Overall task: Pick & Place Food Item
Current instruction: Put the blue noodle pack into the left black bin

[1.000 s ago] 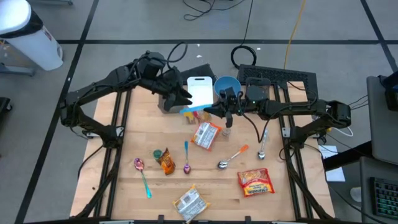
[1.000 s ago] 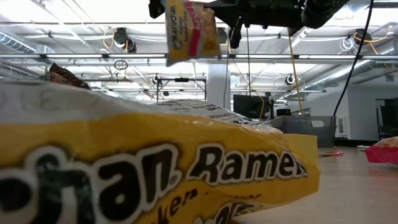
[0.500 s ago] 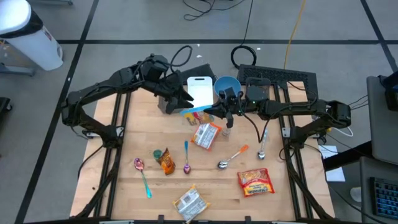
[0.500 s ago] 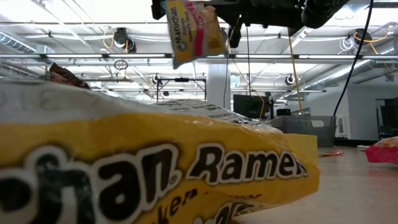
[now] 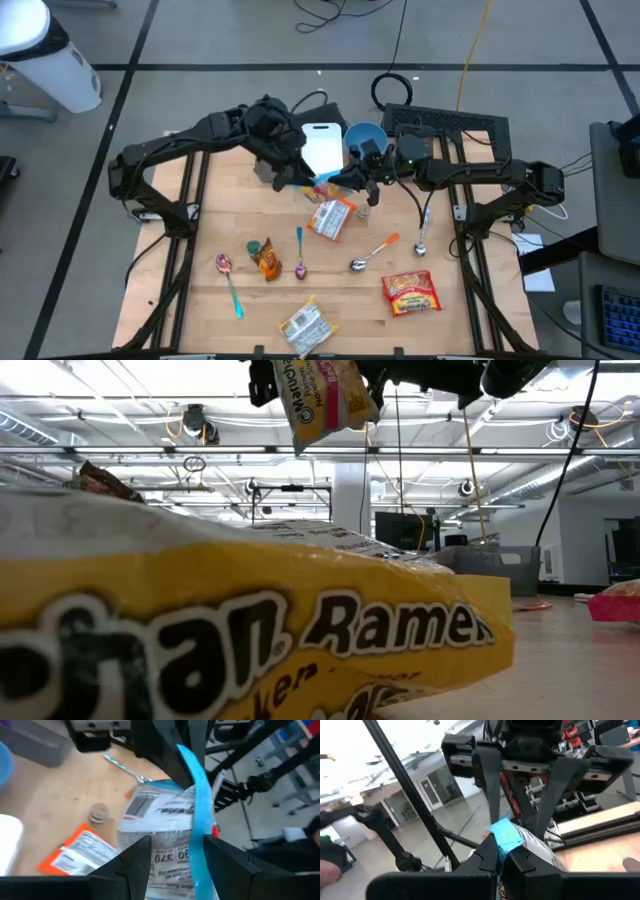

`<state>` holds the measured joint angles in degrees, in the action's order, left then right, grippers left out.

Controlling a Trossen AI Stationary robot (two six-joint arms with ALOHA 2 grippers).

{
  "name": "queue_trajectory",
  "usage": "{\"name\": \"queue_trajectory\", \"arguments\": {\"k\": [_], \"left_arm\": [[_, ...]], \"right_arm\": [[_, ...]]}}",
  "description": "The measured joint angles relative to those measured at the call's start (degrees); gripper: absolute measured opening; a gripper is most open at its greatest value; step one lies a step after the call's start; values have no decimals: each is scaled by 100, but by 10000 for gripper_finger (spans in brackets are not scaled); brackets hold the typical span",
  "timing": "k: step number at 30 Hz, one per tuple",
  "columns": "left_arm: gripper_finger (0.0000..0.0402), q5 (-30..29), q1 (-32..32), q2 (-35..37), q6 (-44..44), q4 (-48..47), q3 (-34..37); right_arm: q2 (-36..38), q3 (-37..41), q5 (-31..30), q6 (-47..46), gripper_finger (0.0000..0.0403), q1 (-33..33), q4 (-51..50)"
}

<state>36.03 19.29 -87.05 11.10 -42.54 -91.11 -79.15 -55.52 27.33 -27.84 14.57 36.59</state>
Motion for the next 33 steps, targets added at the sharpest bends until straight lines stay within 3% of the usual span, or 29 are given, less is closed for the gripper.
{"name": "queue_trajectory", "arguments": {"k": [8,33], "left_arm": [[186,655,2,-63,564,739,-2],[186,297,2,-69,454,69,-7]], "right_arm": [[0,-3,-11,108,0,11,-228],[0,-3,-68,151,0,35,-26]]}}
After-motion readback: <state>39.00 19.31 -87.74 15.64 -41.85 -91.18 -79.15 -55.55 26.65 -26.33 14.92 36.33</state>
